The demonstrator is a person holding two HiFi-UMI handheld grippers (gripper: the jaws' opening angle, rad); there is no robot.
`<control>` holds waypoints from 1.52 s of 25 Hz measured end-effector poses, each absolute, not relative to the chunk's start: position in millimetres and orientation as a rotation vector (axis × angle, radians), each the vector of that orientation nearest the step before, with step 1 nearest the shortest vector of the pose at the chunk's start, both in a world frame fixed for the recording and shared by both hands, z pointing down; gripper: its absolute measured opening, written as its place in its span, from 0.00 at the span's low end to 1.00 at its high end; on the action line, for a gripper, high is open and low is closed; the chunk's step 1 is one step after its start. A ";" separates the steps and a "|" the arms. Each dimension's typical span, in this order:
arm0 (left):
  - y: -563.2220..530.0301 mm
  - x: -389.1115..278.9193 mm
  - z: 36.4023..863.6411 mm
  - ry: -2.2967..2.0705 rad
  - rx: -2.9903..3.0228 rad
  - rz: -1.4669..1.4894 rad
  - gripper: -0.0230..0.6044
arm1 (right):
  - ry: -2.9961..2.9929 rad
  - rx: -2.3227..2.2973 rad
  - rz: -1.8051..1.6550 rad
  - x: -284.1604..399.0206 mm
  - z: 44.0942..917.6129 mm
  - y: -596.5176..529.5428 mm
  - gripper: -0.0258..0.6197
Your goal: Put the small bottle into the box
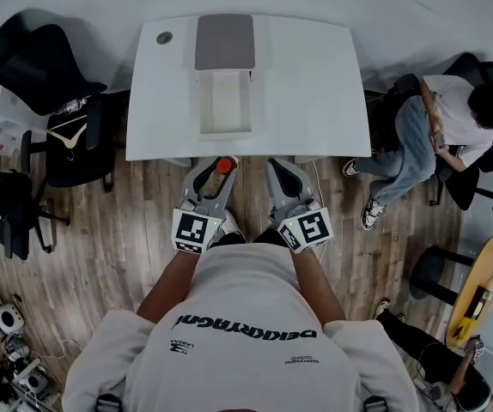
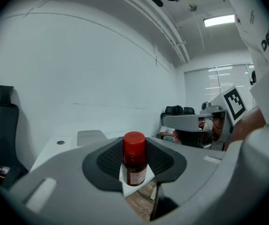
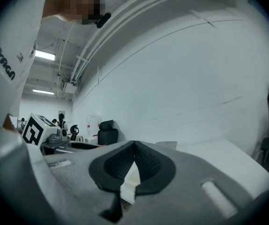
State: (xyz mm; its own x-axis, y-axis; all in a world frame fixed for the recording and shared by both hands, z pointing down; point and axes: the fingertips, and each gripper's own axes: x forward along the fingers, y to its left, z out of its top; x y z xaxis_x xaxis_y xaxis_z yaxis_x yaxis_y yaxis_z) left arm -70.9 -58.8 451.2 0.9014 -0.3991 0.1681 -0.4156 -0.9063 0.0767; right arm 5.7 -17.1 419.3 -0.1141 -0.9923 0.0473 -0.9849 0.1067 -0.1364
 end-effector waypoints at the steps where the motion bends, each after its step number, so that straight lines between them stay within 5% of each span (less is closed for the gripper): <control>1: -58.2 -71.1 451.9 -0.633 2.954 0.227 0.26 | 2.290 -2.061 -0.199 6.3 418.1 -17.3 0.04; 38: -133.5 1.4 465.2 -0.832 2.912 0.302 0.26 | 2.403 -1.925 -0.253 66.4 453.1 -82.0 0.04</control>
State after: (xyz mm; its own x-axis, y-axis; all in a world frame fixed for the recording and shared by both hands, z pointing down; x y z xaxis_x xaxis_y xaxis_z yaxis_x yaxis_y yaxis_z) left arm 1.4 -133.5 465.2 0.8313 -0.5121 0.2160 -0.5314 -0.8462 0.0393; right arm 66.4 -82.0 453.1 -0.2223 -0.9730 0.0614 -0.9645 0.2103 -0.1599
